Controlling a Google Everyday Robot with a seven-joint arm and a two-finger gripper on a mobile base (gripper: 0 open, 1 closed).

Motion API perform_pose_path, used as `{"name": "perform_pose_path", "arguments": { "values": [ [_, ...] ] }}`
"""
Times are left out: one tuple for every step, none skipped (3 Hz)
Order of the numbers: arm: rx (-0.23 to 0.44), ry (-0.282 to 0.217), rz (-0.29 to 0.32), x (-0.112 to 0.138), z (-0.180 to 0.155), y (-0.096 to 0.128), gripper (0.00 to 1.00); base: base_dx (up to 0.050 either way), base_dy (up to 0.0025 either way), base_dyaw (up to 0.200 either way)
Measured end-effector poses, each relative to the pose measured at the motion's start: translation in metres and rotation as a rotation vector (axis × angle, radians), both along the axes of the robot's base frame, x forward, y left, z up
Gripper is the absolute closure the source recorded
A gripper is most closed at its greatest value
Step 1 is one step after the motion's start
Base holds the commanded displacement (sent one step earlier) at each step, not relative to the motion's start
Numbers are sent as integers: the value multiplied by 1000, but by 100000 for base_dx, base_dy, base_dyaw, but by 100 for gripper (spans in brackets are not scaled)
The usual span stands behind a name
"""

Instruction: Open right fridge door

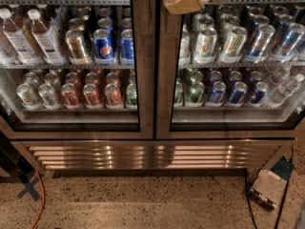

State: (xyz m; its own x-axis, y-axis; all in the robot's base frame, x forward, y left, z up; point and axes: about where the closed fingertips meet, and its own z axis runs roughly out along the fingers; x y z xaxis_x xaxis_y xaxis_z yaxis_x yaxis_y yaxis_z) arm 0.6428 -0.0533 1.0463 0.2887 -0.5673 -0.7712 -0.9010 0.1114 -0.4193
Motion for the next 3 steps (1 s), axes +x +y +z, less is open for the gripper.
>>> {"name": "perform_pose_path", "arguments": {
  "values": [
    [5, -4, -19, -1, -1, -1, 100, 0, 0, 0],
    [5, -4, -19, -1, -1, -1, 100, 0, 0, 0],
    [5, 4, -23, -5, -2, -2, 100, 0, 0, 0]
  ]
}}
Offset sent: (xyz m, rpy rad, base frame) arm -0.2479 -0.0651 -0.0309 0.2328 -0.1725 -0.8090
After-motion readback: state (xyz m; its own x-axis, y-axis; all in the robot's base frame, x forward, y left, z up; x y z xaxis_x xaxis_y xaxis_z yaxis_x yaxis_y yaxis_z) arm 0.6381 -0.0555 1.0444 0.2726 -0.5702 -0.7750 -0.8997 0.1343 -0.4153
